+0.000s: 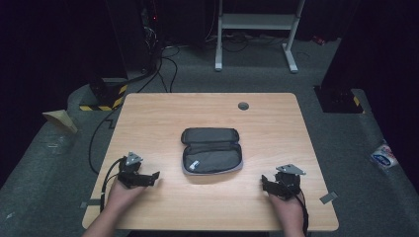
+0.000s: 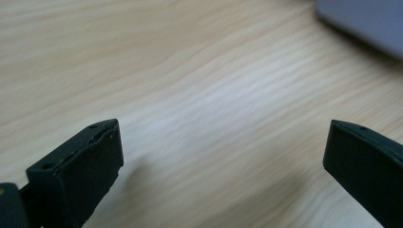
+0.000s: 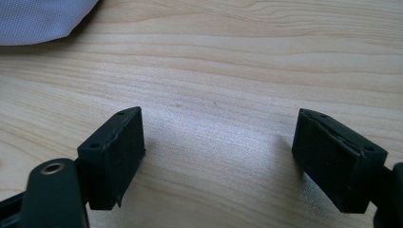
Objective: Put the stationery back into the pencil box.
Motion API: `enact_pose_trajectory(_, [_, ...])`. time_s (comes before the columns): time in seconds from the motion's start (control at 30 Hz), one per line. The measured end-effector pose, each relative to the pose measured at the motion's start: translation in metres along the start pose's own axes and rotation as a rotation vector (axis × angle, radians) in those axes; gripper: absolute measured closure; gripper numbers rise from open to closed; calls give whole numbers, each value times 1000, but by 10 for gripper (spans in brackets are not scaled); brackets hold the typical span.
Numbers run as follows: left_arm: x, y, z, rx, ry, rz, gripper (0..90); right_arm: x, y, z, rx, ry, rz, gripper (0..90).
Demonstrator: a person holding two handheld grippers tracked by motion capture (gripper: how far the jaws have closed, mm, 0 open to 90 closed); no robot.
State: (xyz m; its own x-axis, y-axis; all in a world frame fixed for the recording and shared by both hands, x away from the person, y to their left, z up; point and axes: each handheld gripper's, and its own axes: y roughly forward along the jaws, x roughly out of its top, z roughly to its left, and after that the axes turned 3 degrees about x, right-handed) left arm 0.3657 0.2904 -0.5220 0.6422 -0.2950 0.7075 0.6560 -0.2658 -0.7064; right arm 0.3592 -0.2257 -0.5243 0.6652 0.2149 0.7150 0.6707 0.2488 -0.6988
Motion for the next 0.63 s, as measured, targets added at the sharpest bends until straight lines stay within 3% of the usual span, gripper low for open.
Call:
enact_pose_trajectory(0.13, [-20,-12,10,53,35,7,0,0,0,0,-2,3,0,180])
enact_pose_trajectory(0.23, [-33,-20,15,43,1,-10,6,0,0,0,-2,1,-2,182])
enact_pose_trajectory(0.3, [-33,-20,14,48,-16,-11,23,0,0,0,-1,1,-1,183])
enact_pose_trajectory(0.63, [-31,-19,11,44,-12,-11,37,-1,-1,1,-7,7,-3,190])
